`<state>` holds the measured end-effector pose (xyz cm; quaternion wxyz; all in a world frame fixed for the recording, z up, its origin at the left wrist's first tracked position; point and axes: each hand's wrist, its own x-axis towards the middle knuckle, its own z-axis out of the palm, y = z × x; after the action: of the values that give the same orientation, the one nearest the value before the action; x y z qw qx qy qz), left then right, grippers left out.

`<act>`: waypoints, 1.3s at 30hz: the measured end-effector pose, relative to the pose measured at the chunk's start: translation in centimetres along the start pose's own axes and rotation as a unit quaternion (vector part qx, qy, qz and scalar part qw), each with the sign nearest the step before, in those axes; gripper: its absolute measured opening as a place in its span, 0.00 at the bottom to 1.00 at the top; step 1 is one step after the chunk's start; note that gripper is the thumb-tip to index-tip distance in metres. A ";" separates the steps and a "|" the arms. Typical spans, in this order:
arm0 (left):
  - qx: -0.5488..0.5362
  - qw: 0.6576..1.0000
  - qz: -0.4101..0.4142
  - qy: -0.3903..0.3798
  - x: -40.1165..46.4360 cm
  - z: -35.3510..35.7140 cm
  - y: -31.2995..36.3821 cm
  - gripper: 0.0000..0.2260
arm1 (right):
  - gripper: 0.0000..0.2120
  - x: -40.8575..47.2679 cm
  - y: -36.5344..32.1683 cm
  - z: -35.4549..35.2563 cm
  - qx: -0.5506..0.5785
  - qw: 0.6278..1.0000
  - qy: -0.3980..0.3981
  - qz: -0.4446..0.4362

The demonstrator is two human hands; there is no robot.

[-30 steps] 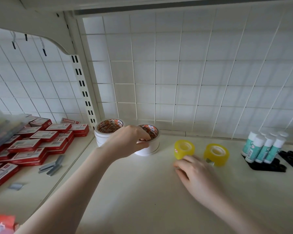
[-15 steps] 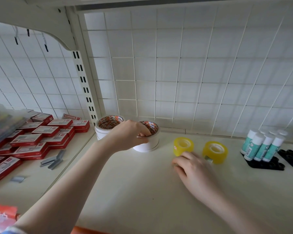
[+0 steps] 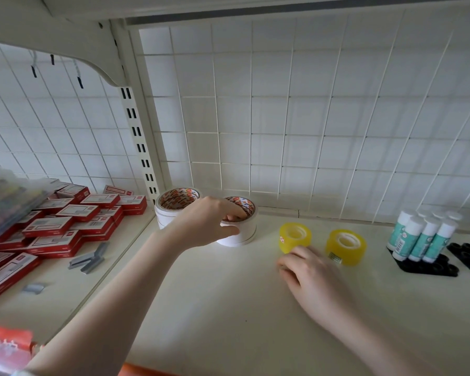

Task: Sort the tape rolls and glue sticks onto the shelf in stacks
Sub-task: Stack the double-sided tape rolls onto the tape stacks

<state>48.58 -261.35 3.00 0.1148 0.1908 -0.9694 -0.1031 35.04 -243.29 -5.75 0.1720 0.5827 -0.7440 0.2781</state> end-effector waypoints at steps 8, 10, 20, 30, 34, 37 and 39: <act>0.054 0.986 0.028 0.157 -3.1 0.7 0.1 0.10 | 0.07 -0.5 -0.4 -1.2 -0.057 0.998 -0.024 0.007; 0.063 0.979 0.007 0.194 -4.3 0.9 0.4 0.10 | 0.10 -0.8 -0.4 -2.1 -0.086 0.995 -0.054 0.007; 0.028 0.976 -0.085 0.200 -8.9 4.6 3.9 0.10 | 0.07 -3.3 1.2 -7.7 -0.161 0.977 -0.114 0.087; 0.025 0.975 -0.102 0.194 -7.6 7.3 13.5 0.13 | 0.11 -10.5 8.8 -12.9 -0.174 0.972 0.029 0.156; 0.003 0.969 -0.125 0.211 -5.6 9.8 21.0 0.14 | 0.12 -14.6 14.1 -16.7 -0.177 0.971 0.043 0.155; -0.018 0.965 -0.137 0.222 -3.8 11.7 27.1 0.15 | 0.12 -17.2 18.7 -19.9 -0.183 0.971 0.039 0.150; -0.034 0.967 -0.132 0.215 -2.8 12.6 30.7 0.15 | 0.11 -18.9 21.2 -22.1 -0.176 0.969 0.036 0.170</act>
<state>37.13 -230.49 -2.04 0.3124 0.3311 -0.8839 -0.1071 18.09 -211.65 -3.83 0.2484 0.3980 -0.8627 0.1886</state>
